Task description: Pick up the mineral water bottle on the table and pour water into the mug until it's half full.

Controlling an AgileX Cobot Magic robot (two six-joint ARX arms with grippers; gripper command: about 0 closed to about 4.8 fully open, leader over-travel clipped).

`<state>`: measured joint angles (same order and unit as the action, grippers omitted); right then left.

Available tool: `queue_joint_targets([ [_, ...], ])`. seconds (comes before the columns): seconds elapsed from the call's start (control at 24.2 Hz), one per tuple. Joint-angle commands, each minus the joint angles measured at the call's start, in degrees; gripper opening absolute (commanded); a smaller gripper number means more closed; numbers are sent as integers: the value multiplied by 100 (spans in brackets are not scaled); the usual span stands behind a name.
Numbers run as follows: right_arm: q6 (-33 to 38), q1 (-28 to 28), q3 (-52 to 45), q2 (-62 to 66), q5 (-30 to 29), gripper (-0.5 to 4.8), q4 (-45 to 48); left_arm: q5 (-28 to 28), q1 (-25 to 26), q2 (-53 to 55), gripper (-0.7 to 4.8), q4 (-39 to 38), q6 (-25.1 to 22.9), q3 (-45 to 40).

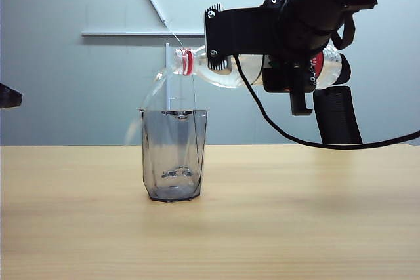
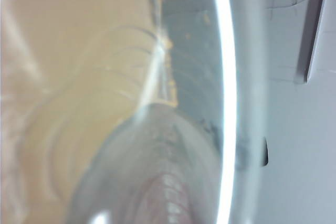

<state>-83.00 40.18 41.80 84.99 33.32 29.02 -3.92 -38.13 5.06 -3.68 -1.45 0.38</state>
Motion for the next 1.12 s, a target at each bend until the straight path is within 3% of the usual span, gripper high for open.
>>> queue_joint_targets([
  [0.04, -2, 7, 57, -48, 136, 220, 291, 13, -2, -61, -2, 68, 20, 13],
  [1.12, 4, -120, 48, -42, 407, 220, 199, 11, -2, -101, -2, 70, 20, 13],
])
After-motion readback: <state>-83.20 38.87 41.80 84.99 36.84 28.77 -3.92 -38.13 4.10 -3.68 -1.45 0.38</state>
